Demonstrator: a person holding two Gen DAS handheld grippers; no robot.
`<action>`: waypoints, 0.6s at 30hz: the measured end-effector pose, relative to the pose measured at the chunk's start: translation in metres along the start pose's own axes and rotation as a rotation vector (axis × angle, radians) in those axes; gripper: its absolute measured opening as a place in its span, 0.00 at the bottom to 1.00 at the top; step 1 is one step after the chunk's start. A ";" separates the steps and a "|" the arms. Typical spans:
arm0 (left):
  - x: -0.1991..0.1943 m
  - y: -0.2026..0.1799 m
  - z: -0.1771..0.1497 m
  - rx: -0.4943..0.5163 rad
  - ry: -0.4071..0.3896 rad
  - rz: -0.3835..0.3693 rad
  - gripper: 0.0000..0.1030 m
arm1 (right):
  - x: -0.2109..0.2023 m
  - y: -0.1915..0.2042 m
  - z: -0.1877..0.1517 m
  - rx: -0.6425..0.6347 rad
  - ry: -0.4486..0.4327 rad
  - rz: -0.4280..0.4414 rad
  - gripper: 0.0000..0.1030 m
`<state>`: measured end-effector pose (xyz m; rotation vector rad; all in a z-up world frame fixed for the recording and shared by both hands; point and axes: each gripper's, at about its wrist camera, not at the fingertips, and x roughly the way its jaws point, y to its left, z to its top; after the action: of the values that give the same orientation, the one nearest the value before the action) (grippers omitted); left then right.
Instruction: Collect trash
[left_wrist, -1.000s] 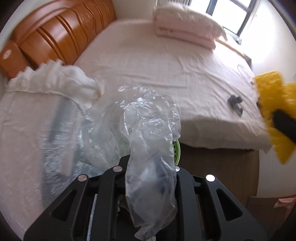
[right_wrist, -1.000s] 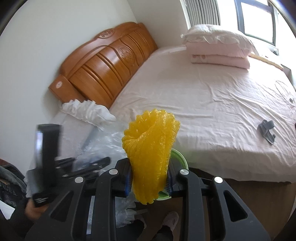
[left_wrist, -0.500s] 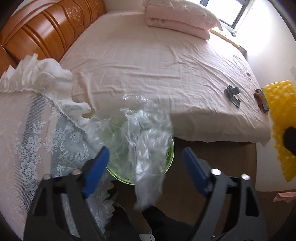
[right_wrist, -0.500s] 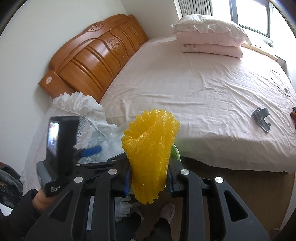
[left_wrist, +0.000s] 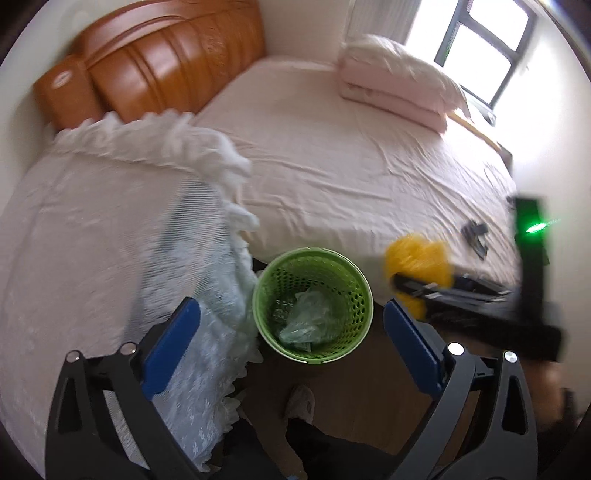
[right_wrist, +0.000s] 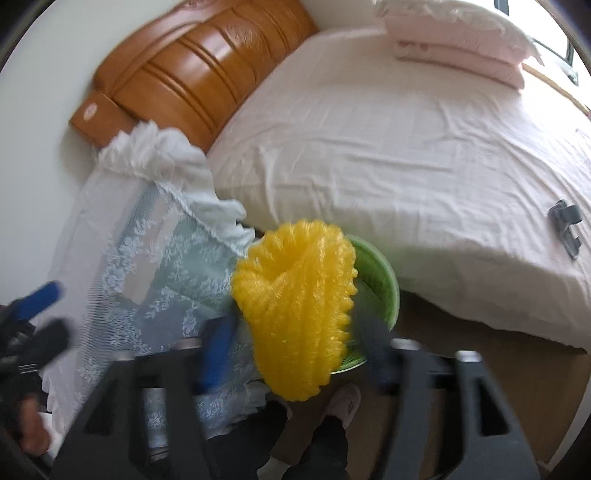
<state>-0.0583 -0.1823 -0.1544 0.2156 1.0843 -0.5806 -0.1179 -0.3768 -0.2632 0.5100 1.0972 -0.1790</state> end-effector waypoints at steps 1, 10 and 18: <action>-0.006 0.006 0.000 -0.013 -0.008 0.010 0.92 | 0.009 0.002 0.000 0.025 0.013 -0.005 0.89; -0.046 0.051 -0.004 -0.076 -0.075 0.103 0.92 | -0.009 0.051 0.002 -0.006 -0.017 -0.108 0.94; -0.115 0.099 0.014 -0.166 -0.231 0.203 0.92 | -0.095 0.135 0.032 -0.170 -0.207 -0.055 0.98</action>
<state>-0.0324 -0.0669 -0.0575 0.1081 0.8687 -0.3225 -0.0838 -0.2849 -0.1270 0.3017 0.9154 -0.1802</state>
